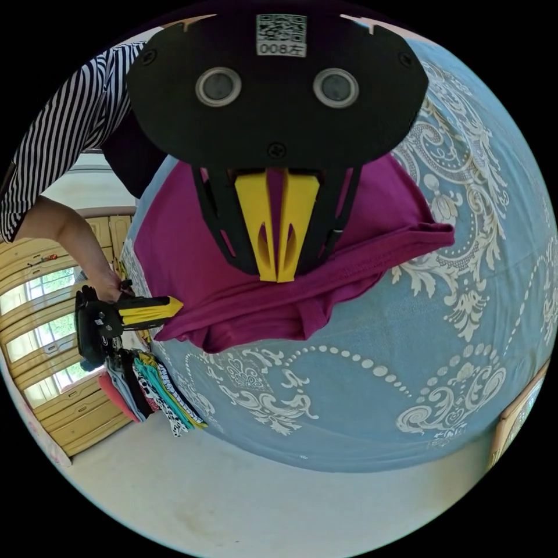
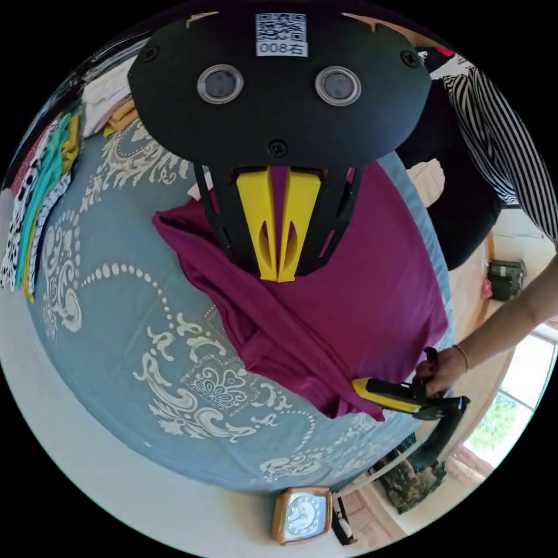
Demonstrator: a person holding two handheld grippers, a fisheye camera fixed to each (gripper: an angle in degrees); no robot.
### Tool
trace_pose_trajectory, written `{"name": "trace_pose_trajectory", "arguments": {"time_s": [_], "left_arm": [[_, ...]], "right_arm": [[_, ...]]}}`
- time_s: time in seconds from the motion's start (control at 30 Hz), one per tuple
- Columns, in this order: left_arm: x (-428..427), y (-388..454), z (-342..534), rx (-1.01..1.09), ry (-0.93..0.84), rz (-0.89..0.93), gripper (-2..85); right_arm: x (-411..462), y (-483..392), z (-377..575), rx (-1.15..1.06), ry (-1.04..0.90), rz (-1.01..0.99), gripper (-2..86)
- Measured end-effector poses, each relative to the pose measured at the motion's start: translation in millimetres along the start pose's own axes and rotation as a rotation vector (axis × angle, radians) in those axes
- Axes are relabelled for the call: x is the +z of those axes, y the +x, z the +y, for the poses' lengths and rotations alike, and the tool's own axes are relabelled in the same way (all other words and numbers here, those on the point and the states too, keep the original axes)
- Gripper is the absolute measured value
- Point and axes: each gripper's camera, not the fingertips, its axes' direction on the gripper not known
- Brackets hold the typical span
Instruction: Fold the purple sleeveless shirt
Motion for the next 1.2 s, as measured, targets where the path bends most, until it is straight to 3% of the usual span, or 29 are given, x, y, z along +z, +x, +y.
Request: {"name": "trace_pose_trajectory", "arguments": {"time_s": [0.2, 0.37, 0.5, 0.57, 0.67, 0.8, 0.9, 1.2], "left_arm": [[-19, -8, -8, 0.001, 0.078, -0.06, 0.2], [-34, -12, 9, -0.026, 0.167, -0.005, 0.2], [-29, -6, 29, 0.008, 0.13, 0.021, 0.2], [-24, -5, 32, 0.023, 0.098, 0.027, 0.2], [-19, -9, 32, 0.012, 0.064, 0.013, 0.2], [-28, -23, 31, -0.035, 0.078, -0.041, 0.2], [-39, -36, 43, -0.101, 0.112, -0.006, 0.2], [-90, -27, 149, -0.132, 0.158, 0.12, 0.4]], "right_arm": [[-9, 19, -8, 0.058, 0.027, 0.048, -0.2], [-26, 28, 8, 0.136, 0.143, -0.014, 0.1], [-27, 0, 24, 0.042, 0.163, -0.03, 0.1], [-6, -12, 25, -0.024, 0.054, -0.046, 0.1], [10, -4, 25, 0.0, -0.016, 0.035, 0.1], [-3, 23, 28, 0.085, 0.048, 0.053, 0.1], [2, 55, 37, 0.181, 0.025, -0.033, 0.1], [-52, 97, 169, 0.447, 0.338, -0.331, 0.1]]}}
